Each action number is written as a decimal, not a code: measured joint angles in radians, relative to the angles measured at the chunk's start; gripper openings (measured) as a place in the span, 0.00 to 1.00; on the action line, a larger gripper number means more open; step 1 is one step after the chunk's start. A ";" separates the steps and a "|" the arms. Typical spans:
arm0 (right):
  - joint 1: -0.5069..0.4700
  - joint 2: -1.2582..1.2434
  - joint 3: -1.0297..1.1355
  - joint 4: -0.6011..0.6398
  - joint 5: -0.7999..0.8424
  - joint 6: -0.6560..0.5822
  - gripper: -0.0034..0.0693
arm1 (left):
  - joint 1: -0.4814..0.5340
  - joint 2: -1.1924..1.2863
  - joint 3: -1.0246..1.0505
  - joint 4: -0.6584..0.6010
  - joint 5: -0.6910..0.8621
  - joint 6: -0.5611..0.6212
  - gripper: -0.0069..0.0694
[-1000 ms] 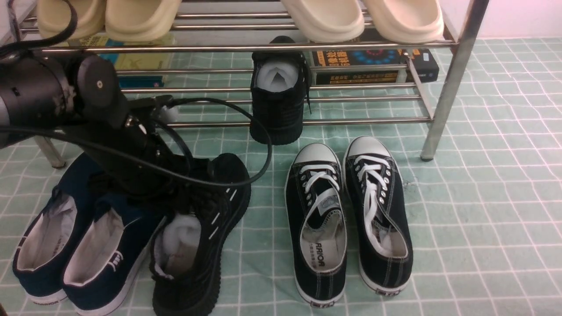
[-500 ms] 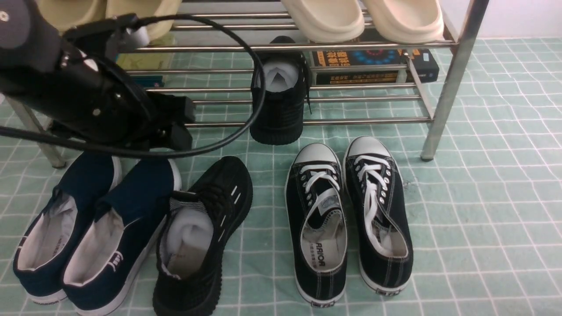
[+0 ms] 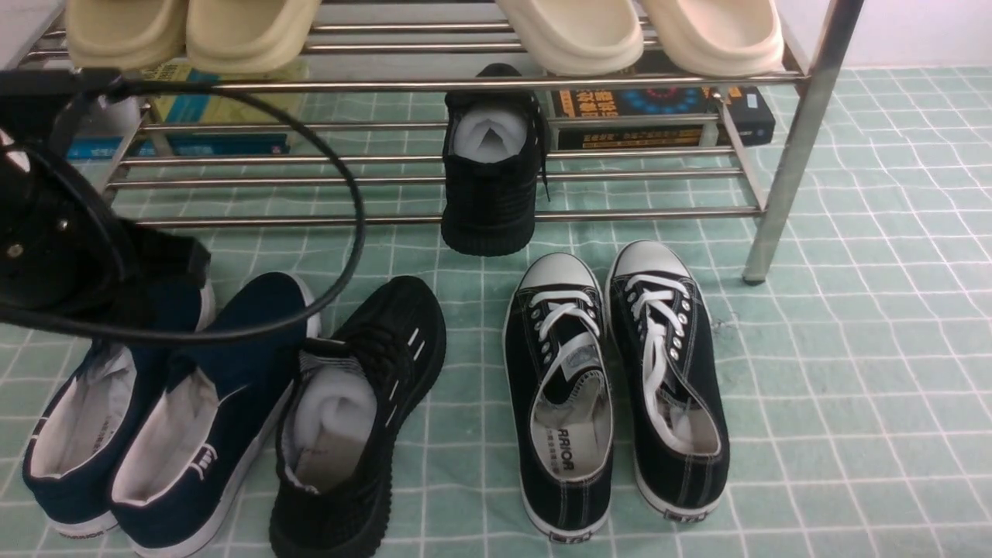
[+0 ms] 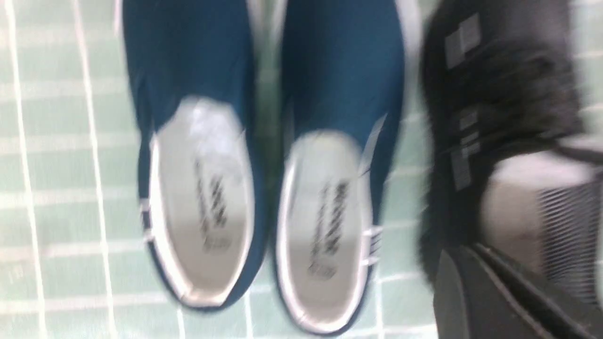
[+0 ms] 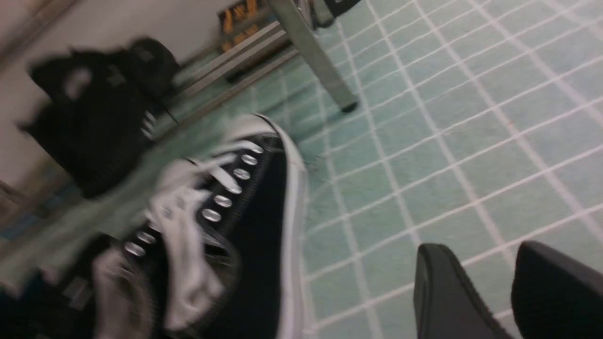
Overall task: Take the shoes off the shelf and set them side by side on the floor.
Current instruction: 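Reach toward the shoe rack and grasp a shoe on it with the right gripper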
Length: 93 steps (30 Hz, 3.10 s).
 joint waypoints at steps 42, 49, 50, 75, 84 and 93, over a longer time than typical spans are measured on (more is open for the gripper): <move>0.000 0.354 -0.818 -0.027 0.452 -0.340 0.18 | -0.175 0.357 0.146 -0.050 -0.406 -0.211 0.18; 0.000 0.377 -0.864 -0.034 0.456 -0.356 0.19 | -0.084 0.354 0.146 0.053 -0.408 -0.316 0.18; 0.000 0.381 -0.866 -0.034 0.456 -0.362 0.19 | -0.078 0.353 0.146 0.054 -0.408 -0.316 0.18; 0.000 0.761 -1.014 0.228 0.739 -0.785 0.38 | -0.054 0.292 0.125 0.019 -0.304 -0.274 0.67; 0.064 0.936 -1.166 0.263 0.854 -0.788 0.47 | -0.048 0.172 0.028 0.014 -0.226 -0.246 0.83; 0.452 1.235 -1.368 -0.025 0.856 -0.539 0.47 | -0.035 0.110 -0.116 0.062 -0.026 -0.126 0.29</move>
